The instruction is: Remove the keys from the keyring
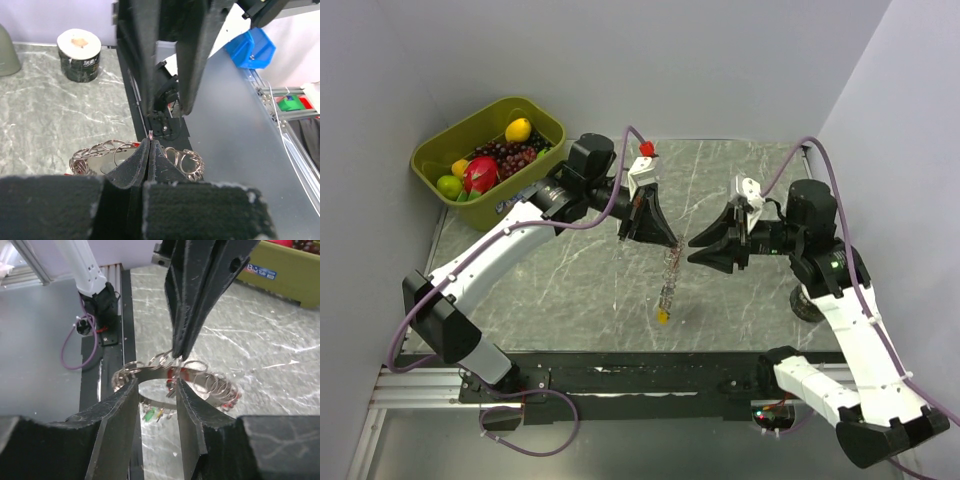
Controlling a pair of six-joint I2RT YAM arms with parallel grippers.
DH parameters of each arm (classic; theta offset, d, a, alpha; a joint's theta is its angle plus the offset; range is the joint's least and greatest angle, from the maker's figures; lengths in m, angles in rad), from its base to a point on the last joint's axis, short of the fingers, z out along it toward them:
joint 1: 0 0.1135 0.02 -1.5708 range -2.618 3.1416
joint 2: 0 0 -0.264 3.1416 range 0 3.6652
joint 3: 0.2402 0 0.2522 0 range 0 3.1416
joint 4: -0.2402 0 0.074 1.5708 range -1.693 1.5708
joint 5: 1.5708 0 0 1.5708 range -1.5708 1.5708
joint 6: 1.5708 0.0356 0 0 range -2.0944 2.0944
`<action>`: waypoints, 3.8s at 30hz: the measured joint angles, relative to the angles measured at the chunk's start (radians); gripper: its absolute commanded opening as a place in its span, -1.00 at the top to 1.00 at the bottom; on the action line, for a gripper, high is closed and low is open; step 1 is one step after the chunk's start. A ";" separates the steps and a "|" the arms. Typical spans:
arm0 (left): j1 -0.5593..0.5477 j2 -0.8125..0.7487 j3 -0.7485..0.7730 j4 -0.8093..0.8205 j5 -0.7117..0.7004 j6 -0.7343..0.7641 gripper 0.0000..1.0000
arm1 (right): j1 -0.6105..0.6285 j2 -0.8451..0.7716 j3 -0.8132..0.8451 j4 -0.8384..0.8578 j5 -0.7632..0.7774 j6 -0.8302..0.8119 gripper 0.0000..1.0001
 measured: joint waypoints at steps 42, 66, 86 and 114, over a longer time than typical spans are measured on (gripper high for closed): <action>-0.010 0.013 -0.014 0.061 0.063 -0.058 0.98 | 0.000 0.080 -0.048 0.169 -0.121 0.164 1.00; -0.036 0.014 0.005 -0.025 -0.122 0.071 0.43 | 0.010 0.092 -0.043 -0.023 -0.016 0.047 1.00; -0.143 0.013 0.034 -0.151 -0.452 0.275 0.45 | 0.012 0.101 -0.040 -0.052 0.166 0.034 1.00; -0.181 0.011 0.026 -0.129 -0.623 0.289 0.60 | -0.022 0.108 -0.040 -0.029 0.163 0.082 1.00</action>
